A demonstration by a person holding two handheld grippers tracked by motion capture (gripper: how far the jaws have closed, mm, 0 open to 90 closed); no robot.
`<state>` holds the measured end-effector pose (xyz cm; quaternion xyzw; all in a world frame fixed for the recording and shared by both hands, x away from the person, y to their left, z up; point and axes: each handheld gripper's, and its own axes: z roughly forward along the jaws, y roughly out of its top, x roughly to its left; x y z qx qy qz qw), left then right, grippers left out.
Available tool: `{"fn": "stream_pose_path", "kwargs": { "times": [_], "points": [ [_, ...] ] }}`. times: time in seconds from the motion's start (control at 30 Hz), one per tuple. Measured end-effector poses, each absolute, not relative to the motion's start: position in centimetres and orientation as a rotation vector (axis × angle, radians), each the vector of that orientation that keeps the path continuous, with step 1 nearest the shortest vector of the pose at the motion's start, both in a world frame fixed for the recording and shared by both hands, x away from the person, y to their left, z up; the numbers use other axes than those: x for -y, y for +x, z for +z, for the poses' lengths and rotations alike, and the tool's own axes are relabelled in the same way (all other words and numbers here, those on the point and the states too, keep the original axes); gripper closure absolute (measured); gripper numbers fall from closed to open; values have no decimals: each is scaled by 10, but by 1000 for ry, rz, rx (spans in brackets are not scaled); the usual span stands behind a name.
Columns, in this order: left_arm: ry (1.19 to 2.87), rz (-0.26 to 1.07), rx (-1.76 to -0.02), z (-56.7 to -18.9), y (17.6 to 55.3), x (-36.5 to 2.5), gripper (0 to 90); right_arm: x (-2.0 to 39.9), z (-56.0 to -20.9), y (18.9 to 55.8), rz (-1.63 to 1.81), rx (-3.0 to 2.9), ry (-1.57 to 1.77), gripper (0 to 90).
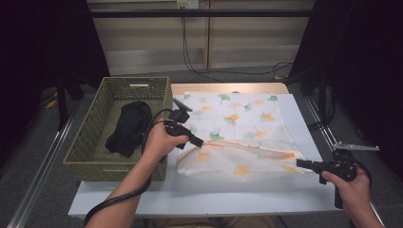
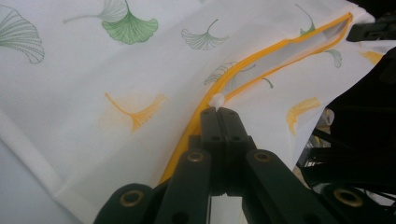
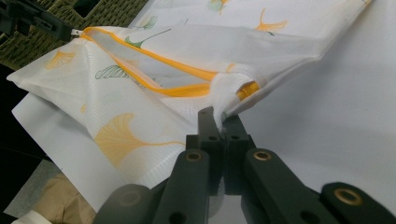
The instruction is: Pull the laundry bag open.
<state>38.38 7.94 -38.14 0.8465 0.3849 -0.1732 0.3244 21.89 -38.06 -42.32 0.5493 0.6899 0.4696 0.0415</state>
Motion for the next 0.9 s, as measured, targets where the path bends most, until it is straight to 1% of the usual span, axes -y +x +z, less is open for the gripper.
{"fn": "stream_pose_path", "kwargs": {
  "times": [0.07, 0.1, 0.27, 0.4, 0.47, 0.53, 0.6, 0.63, 0.67, 0.77, 0.9],
  "points": [
    [2182, -453, -1056, -381, 382, -77, 900, 380, -423, 219, 1444, -2110, 1679, 900],
    [2228, -456, -1012, -381, 384, -80, 900, 380, -423, 219, 1444, -2110, 1678, 900],
    [2235, -446, -1011, -381, 385, -82, 900, 380, -423, 219, 1441, -2110, 1679, 900],
    [2190, -450, -1050, -380, 383, -80, 900, 381, -423, 219, 1447, -2109, 1680, 900],
    [2230, -423, -1029, -379, 384, -83, 900, 380, -423, 219, 1435, -2111, 1677, 900],
    [2225, -444, -1023, -379, 386, -86, 900, 381, -423, 219, 1447, -2105, 1686, 900],
    [2225, -419, -1037, -378, 385, -87, 900, 382, -422, 218, 1440, -2102, 1687, 900],
    [2189, -443, -1056, -378, 384, -87, 900, 383, -423, 218, 1442, -2099, 1684, 900],
    [2223, -445, -1019, -377, 386, -89, 900, 383, -422, 218, 1446, -2098, 1686, 900],
    [2243, -400, -1041, -375, 386, -90, 900, 381, -422, 218, 1444, -2103, 1683, 900],
    [2230, -404, -1043, -373, 387, -94, 900, 382, -422, 218, 1439, -2104, 1688, 900]
  ]
}}
